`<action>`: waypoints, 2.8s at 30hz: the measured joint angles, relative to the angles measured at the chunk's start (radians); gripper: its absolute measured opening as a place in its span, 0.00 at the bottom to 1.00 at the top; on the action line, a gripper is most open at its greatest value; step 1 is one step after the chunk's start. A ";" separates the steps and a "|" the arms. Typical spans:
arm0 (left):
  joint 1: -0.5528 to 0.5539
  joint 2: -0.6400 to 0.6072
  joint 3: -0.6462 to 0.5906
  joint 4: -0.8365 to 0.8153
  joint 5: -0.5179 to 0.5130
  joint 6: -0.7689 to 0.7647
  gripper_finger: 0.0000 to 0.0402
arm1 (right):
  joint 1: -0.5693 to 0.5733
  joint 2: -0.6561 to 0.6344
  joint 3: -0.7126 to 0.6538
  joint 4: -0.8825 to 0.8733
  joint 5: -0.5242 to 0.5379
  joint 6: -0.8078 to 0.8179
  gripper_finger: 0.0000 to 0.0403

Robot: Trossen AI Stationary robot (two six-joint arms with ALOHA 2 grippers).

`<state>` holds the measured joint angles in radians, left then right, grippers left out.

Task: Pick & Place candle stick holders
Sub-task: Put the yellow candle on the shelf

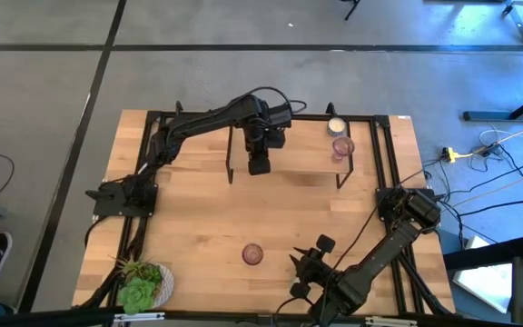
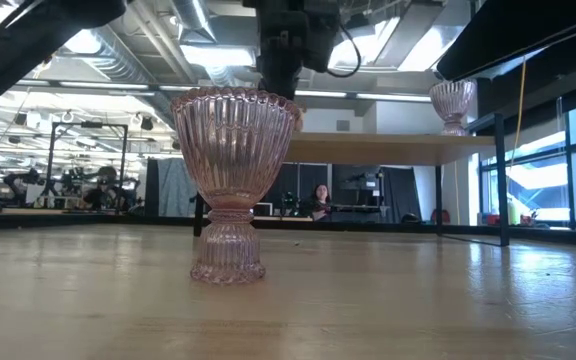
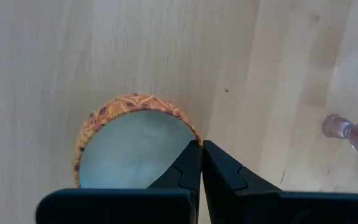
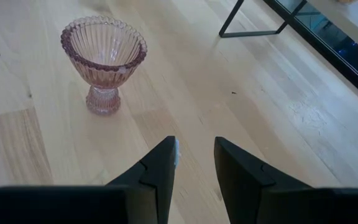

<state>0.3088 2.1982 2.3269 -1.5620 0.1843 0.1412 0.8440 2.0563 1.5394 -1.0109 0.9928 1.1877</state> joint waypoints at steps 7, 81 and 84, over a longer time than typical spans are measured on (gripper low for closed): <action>0.000 0.008 0.003 -0.002 0.015 0.003 0.01 | 0.000 0.000 0.000 -0.002 -0.003 -0.002 0.28; -0.031 -0.191 -0.051 -0.007 -0.280 -0.194 0.01 | 0.001 -0.011 0.001 -0.036 -0.203 0.050 0.01; -0.033 -0.226 -0.113 -0.006 -0.300 -0.200 0.01 | 0.036 -0.013 -0.030 0.005 -0.041 0.046 0.01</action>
<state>0.2757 1.9726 2.2139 -1.5681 -0.1161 -0.0590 0.8797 2.0438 1.5091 -1.0064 0.9517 1.2334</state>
